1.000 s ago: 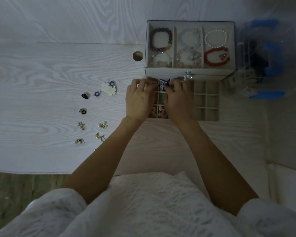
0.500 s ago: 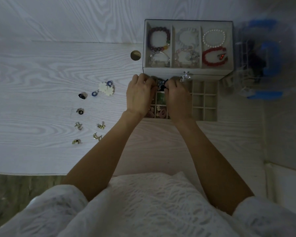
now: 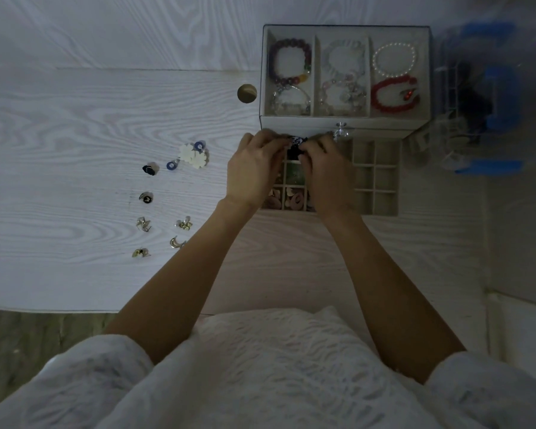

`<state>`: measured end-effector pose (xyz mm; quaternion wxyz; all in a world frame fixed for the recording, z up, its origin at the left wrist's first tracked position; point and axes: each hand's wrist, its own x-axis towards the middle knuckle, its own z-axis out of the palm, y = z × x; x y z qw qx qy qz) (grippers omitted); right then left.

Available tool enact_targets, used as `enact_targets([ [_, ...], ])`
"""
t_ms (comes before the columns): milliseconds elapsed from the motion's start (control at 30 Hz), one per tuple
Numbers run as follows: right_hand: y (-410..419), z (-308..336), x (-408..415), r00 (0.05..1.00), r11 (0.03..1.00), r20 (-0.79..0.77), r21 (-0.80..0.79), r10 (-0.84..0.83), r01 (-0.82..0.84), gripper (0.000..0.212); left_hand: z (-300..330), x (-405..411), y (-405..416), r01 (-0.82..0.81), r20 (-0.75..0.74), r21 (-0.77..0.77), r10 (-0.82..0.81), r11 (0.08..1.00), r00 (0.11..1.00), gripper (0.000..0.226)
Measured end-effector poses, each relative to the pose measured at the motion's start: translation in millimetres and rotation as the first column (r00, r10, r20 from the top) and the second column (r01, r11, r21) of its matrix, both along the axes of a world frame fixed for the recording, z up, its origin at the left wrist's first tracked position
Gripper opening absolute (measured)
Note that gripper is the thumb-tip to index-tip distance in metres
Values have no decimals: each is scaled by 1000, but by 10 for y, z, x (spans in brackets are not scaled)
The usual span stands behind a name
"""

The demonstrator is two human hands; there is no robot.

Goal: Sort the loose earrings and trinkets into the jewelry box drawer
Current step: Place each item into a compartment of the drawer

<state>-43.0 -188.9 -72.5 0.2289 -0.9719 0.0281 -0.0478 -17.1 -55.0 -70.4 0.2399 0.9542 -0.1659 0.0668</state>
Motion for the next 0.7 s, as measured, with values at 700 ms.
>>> enact_targets([
  [700,45,37,-73,998,987,-67,-159,14,-24,23,-86,-144,46,123,125,298,-167,946,978,31],
])
